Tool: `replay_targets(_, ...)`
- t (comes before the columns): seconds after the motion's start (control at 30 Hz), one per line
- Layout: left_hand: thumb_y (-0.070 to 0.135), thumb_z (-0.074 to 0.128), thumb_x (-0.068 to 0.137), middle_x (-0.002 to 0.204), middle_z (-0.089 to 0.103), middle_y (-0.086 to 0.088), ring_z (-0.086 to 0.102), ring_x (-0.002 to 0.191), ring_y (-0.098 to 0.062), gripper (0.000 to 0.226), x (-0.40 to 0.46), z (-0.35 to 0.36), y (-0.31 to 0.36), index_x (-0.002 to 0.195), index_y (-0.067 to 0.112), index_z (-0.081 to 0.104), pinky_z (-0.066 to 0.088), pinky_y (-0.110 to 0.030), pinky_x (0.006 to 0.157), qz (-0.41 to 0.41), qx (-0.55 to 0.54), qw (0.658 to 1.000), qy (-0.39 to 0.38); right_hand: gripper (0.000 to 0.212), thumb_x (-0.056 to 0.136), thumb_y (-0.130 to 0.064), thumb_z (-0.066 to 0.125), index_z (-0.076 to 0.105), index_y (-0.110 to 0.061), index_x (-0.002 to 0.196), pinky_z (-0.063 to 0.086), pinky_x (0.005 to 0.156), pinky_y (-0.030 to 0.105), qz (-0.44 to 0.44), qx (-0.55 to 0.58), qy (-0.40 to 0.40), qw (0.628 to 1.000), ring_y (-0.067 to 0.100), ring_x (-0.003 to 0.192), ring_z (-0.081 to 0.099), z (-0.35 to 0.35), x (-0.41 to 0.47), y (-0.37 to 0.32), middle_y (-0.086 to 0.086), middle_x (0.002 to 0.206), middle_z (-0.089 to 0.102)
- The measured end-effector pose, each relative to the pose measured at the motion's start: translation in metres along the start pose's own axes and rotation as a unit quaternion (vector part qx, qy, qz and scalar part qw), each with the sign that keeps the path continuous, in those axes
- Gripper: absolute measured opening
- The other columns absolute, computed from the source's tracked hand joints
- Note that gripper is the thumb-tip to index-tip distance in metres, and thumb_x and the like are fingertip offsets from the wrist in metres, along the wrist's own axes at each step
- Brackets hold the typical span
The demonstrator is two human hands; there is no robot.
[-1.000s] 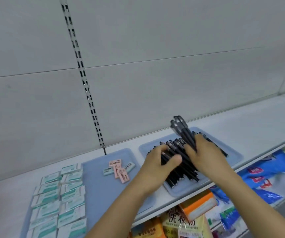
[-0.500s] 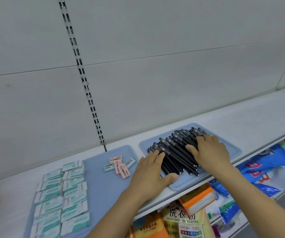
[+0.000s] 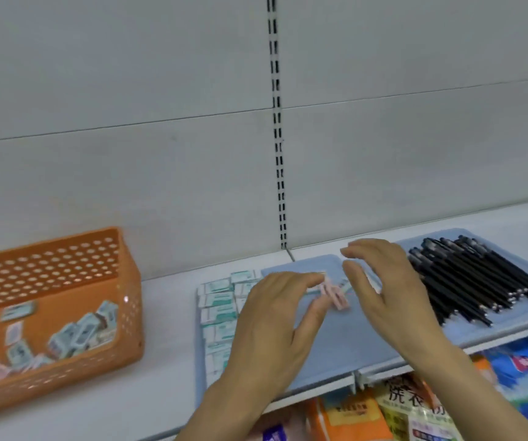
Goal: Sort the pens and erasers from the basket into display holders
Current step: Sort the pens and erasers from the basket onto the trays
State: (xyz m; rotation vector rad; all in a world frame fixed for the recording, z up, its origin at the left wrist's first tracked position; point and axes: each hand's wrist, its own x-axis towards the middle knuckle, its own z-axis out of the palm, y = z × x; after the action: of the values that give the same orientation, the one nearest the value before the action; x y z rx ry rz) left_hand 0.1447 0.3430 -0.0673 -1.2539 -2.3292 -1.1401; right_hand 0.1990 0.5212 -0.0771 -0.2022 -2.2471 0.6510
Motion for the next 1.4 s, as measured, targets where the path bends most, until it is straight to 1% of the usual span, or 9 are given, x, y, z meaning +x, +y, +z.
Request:
replay_targets(0.13,0.036,0.049,0.098,0.106,0.067,0.014,0.059,0.101,-0.004,0.027,-0.037,-0.068,-0.029,0.113,0.022,0.067,0.047,-0.031,0.088,0.013,0.023,0.997,0.073,0.016,0.096,-0.020,0.056,0.069,-0.014,0.103,0.040,0.089,0.014,-0.055,0.098,-0.023,0.993,0.011,0.103,0.057,0.045,0.001,-0.073,-0.006,0.106,0.062)
replay_targets(0.37,0.030,0.052,0.096,0.105,0.068,0.009,0.061,0.101,-0.011,0.023,-0.094,-0.203,-0.107,0.108,0.019,0.068,0.046,-0.038,0.089,-0.007,0.165,0.972,0.165,0.014,0.092,-0.015,0.056,0.070,-0.012,0.096,0.045,0.082,0.022,-0.178,0.164,-0.056,0.969,0.012,0.094,0.060,0.117,0.013,-0.187,-0.006,0.096,0.065)
replay_targets(0.5,0.033,0.053,0.093,0.126,0.059,-0.005,0.049,0.121,-0.026,0.034,-0.113,-0.282,-0.161,0.121,0.015,0.060,0.038,-0.047,0.101,-0.169,0.311,0.908,0.226,0.013,0.089,-0.012,0.061,0.071,-0.011,0.096,0.048,0.077,0.029,-0.228,0.148,-0.093,0.958,0.015,0.091,0.061,0.150,0.016,-0.227,-0.003,0.095,0.066)
replay_targets(0.67,0.032,0.049,0.098,0.142,0.049,-0.017,0.050,0.124,-0.039,0.053,-0.127,-0.326,-0.199,0.146,0.014,0.033,0.042,-0.051,0.098,-0.420,0.306,0.847,0.111,0.020,0.092,-0.022,0.064,0.067,-0.024,0.112,0.048,0.087,0.032,-0.231,0.057,-0.266,0.934,0.011,0.107,0.055,0.188,0.021,-0.263,-0.009,0.110,0.063)
replay_targets(0.77,0.047,0.035,0.096,0.120,0.067,-0.010,0.067,0.099,-0.033,0.052,-0.135,-0.326,-0.196,0.141,0.022,0.033,0.052,-0.045,0.083,-0.416,0.257,0.865,0.110,0.039,0.092,-0.037,0.060,0.053,-0.037,0.130,0.041,0.100,0.027,-0.229,-0.055,-0.377,0.895,0.004,0.120,0.042,0.204,0.032,-0.276,-0.017,0.130,0.051)
replay_targets(0.9,0.071,0.014,0.074,0.117,0.068,-0.005,0.070,0.092,-0.029,0.082,-0.142,-0.326,-0.184,0.140,0.026,0.033,0.055,-0.045,0.080,-0.395,0.227,0.878,0.149,0.067,0.080,-0.039,0.072,0.040,-0.034,0.139,0.044,0.100,0.037,-0.243,-0.177,-0.451,0.840,0.014,0.124,0.040,0.227,0.040,-0.293,-0.010,0.139,0.042)
replay_targets(1.0,0.056,0.025,0.092,0.120,0.067,-0.003,0.069,0.095,-0.027,0.057,-0.141,-0.327,-0.187,0.142,0.028,0.031,0.055,-0.043,0.082,-0.406,0.228,0.873,0.142,0.082,0.072,-0.037,0.079,0.034,-0.027,0.140,0.044,0.093,0.037,-0.218,-0.267,-0.500,0.795,0.021,0.121,0.042,0.245,0.044,-0.298,-0.001,0.136,0.039)
replay_targets(1.23,0.042,0.038,0.100,0.123,0.065,-0.002,0.068,0.101,-0.025,0.045,-0.134,-0.328,-0.202,0.141,0.027,0.031,0.053,-0.041,0.084,-0.422,0.240,0.866,0.122,0.049,0.072,-0.039,0.077,0.040,-0.036,0.104,0.038,0.058,0.024,-0.236,-0.220,-0.533,0.782,0.006,0.078,0.047,0.261,0.053,-0.295,-0.013,0.094,0.038)
replay_targets(1.4,0.039,0.038,0.101,0.126,0.064,-0.003,0.066,0.105,-0.027,0.044,-0.132,-0.327,-0.208,0.143,0.027,0.031,0.052,-0.043,0.086,-0.423,0.248,0.862,0.129,0.039,0.072,-0.034,0.077,0.041,-0.037,0.088,0.047,0.056,0.031,-0.169,-0.136,-0.579,0.786,0.010,0.076,0.057,0.264,0.055,-0.288,-0.012,0.087,0.055)
